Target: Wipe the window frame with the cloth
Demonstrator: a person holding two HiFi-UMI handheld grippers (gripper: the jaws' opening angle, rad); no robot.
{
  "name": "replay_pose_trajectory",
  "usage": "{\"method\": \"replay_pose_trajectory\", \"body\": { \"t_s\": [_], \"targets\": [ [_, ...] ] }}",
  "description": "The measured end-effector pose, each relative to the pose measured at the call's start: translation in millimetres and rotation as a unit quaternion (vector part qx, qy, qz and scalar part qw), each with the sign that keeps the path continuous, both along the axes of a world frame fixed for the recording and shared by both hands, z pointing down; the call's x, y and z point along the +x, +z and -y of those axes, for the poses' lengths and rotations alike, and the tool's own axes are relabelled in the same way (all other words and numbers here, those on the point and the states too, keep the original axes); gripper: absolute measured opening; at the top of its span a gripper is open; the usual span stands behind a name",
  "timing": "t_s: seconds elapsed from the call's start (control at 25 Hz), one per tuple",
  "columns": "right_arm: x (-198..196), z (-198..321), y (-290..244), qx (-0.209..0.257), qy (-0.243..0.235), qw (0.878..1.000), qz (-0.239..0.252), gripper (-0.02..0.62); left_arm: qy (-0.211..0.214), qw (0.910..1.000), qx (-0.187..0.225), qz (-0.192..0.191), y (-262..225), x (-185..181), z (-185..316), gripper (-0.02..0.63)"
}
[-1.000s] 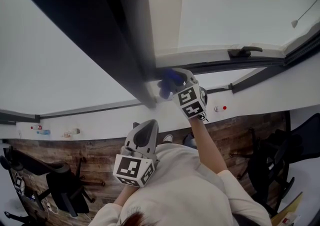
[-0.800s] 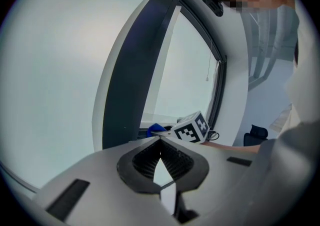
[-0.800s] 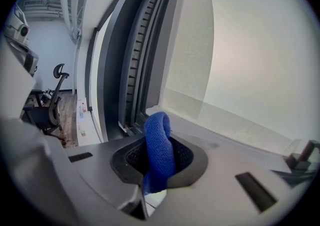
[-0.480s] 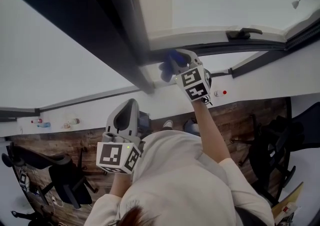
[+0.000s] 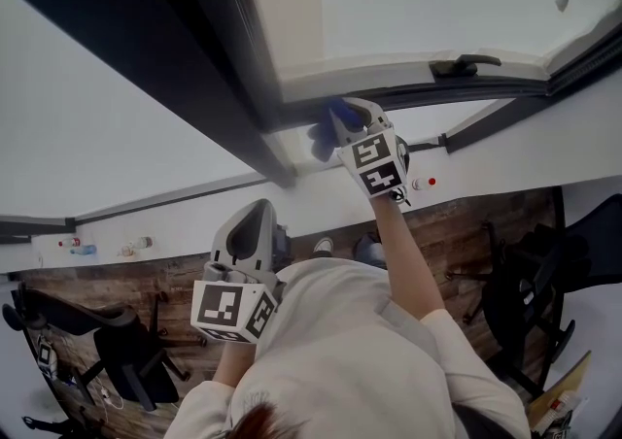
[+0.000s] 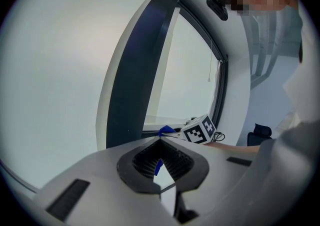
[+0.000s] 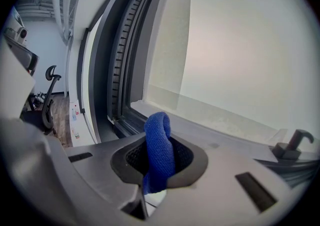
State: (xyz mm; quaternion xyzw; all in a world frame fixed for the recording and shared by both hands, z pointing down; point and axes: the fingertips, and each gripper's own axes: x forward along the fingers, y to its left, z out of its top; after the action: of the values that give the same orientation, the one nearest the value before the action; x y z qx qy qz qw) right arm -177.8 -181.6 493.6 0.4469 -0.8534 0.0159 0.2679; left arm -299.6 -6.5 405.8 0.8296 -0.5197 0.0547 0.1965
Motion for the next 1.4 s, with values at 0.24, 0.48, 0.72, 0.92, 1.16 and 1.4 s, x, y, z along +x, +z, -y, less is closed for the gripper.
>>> {"method": "replay_pose_trajectory", "body": {
  "t_s": [0.24,0.48,0.72,0.92,1.16,1.4],
  "targets": [
    [8,0,-2,-0.001,0.007,1.000,0.002,0.049,0.005,1.0000,0.000,-0.002,-1,6,-2,0.006],
    [17,2,-1,-0.001,0.012,1.000,0.005,0.049,0.005,1.0000,-0.004,-0.004,2,12,0,0.005],
    [24,4,-1,-0.001,0.016,1.000,0.009,0.050,0.011,0.9999,-0.005,-0.006,2,21,1,0.005],
    [34,4,-2,-0.001,0.024,1.000,0.009,0.049,0.013,0.9999,-0.005,-0.007,2,25,0,0.005],
    [48,6,-2,-0.001,0.034,0.999,0.006,0.050,0.020,0.9997,-0.003,-0.011,2,34,3,0.005],
    [59,8,-1,-0.003,0.040,0.999,0.001,0.049,0.026,0.9996,-0.007,-0.012,4,39,4,0.005]
  ]
}}
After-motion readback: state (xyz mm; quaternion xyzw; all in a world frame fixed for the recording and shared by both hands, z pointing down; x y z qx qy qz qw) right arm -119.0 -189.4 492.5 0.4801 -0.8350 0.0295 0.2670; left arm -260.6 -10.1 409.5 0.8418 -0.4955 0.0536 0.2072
